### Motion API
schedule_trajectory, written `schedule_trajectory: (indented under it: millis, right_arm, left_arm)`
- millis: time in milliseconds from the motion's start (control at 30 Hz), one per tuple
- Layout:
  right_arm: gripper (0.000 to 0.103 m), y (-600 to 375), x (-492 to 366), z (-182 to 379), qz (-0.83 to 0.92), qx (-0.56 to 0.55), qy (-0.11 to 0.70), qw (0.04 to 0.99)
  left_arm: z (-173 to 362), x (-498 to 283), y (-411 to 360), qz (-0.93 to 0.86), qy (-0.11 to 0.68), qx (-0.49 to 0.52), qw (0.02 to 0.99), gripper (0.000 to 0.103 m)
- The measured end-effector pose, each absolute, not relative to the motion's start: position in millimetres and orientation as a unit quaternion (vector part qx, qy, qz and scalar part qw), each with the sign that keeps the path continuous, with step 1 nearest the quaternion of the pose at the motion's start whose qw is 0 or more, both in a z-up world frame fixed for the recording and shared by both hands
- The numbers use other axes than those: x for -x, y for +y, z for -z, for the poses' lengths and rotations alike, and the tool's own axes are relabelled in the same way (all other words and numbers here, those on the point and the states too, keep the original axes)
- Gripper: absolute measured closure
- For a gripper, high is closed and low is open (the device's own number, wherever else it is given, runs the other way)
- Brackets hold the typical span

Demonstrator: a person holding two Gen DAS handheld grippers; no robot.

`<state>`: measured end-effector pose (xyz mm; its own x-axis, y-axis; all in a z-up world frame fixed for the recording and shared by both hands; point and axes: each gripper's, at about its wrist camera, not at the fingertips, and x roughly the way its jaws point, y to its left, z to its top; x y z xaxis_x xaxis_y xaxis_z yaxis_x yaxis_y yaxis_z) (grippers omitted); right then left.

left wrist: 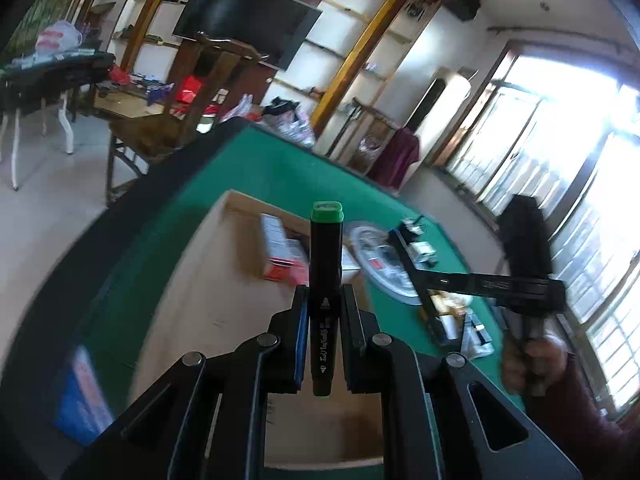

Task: Organize objects
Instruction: 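Lower both markers into the cardboard tray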

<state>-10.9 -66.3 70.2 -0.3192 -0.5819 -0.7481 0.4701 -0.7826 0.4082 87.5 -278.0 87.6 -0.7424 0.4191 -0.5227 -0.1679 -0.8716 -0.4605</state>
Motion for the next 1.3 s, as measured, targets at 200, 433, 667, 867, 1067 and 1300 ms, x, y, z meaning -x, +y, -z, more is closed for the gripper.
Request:
schedule_trajectory:
  millis: [200,433,667,867,1067,1300]
  right_arm:
    - [0.09,-125,16,-47,0.787,-0.503,-0.074,0.349]
    - [0.09,-174,43,-27,0.772,-0.524,-0.088,0.35]
    - [0.09,-189,79,-12,0.77,-0.537,-0.115,0.324]
    - [0.09,-201,87,-10,0.774,-0.54,-0.1,0.316]
    - [0.09,-206,86,-11,0.773,-0.542,-0.097,0.315]
    - [0.089,-213,84,-11,0.769,-0.545,-0.099,0.318]
  left_arm:
    - [-75,-38,-287,-0.898,-0.178,0.377,0.143,0.091]
    - [-54,21,-287,-0.88,-0.176,0.423,0.122,0.091]
    - [-37,63,-282,-0.867,-0.165,0.458,0.105,0.091]
    - [-28,71,-290,-0.859,-0.201,0.46,0.097,0.091]
    - [-34,55,-304,-0.857,-0.246,0.443,0.098,0.089]
    - [-53,30,-316,-0.871,-0.258,0.408,0.089,0.051]
